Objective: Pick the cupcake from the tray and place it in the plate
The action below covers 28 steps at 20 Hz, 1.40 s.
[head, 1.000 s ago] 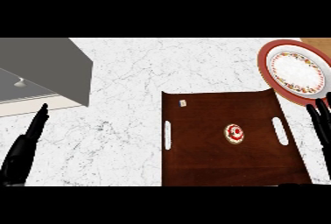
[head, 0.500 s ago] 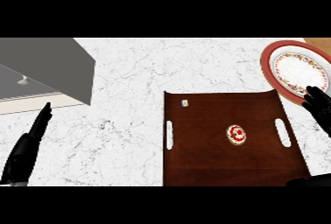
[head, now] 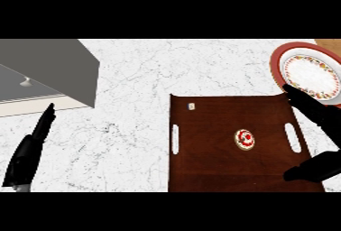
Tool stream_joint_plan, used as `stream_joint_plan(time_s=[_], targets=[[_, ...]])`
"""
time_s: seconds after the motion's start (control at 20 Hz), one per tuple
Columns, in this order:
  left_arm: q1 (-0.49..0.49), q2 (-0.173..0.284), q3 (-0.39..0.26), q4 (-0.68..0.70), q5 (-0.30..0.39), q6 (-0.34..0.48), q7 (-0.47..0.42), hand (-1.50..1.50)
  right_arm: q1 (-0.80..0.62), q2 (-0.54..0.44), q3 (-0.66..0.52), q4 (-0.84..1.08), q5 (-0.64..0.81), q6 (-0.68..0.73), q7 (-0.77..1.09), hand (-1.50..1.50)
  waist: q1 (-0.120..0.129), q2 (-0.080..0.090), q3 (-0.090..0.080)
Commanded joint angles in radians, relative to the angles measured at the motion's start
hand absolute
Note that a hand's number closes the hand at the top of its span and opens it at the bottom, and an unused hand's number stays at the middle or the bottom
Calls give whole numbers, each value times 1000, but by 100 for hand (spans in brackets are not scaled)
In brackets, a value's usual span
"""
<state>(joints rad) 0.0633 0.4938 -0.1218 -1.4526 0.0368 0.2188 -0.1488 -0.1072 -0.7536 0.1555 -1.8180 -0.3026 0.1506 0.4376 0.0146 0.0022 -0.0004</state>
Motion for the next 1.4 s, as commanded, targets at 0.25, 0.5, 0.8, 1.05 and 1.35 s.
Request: stream_joint_plan(time_s=[0.25, 0.5, 0.8, 1.05, 1.35], targets=[[29, -11, 30, -38, -35, -27, 20, 0, -161, 76, 109, 201, 162, 172, 14, -150, -4, -1, 0], [49, -70, 26, -94, -84, -5, 77, 0, -111, 111, 63, 239, 221, 257, -69, -150, -11, -3, 1], [36, -44, 104, -9, -70, -98, -7, 0, -129, 245, 115, 324, 330, 270, -106, -150, -9, -2, 1], [-11, -55, 143, -40, -73, -151, 69, 0, -150, 259, 60, 410, 383, 358, -138, -150, -11, -2, 1], [17, -113, 164, -81, -131, -147, 69, 0, -110, 339, 28, 362, 459, 361, -114, -150, -14, -3, 0]])
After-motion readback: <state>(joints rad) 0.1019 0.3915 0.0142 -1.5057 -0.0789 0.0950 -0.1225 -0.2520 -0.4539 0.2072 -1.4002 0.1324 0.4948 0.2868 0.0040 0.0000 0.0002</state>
